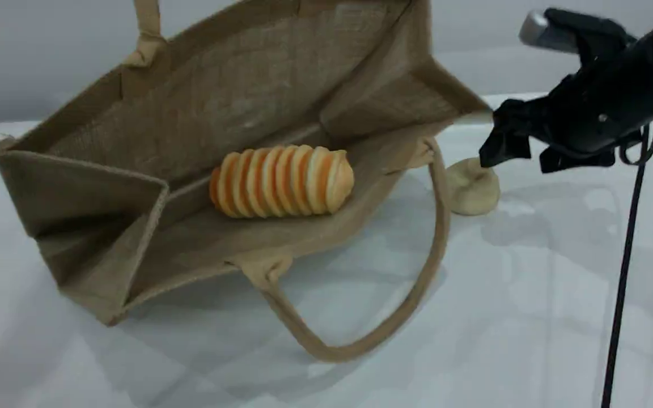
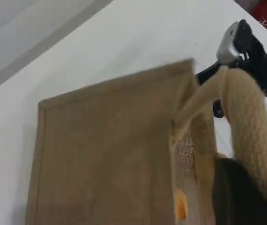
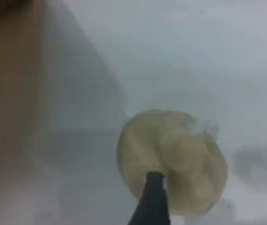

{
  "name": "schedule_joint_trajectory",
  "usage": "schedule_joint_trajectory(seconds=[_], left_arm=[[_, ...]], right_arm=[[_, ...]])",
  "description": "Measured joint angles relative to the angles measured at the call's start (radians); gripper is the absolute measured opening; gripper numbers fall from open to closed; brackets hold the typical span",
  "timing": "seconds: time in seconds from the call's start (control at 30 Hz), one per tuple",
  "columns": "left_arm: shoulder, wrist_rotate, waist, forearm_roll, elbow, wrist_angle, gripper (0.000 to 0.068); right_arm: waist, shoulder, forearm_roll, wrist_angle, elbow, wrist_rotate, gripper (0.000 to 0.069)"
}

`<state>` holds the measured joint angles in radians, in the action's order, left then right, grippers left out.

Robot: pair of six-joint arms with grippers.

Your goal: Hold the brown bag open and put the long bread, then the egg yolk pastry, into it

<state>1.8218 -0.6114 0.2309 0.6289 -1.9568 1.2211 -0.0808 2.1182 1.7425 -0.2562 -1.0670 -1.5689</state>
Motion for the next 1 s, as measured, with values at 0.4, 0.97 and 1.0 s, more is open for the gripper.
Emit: schedule_joint_trajectory(seconds=[0.4,0.97,1.0], left_arm=[[0.000,0.019,0.000,0.001,0.000,0.000,0.0085],[0.000,0.034,0.000,0.002,0.000,0.000,0.0085],[0.000,0.039,0.000,0.002,0.000,0.000,0.0085]], right_arm=[[0.000,0.079,0.001,-0.083,-0.078,-0.001,0.0587],[0.000,0.134,0.002,-0.120,-0.108,-0.001,0.0244],[0.000,0.135,0.002,-0.121,-0.108,-0.001,0.0215]])
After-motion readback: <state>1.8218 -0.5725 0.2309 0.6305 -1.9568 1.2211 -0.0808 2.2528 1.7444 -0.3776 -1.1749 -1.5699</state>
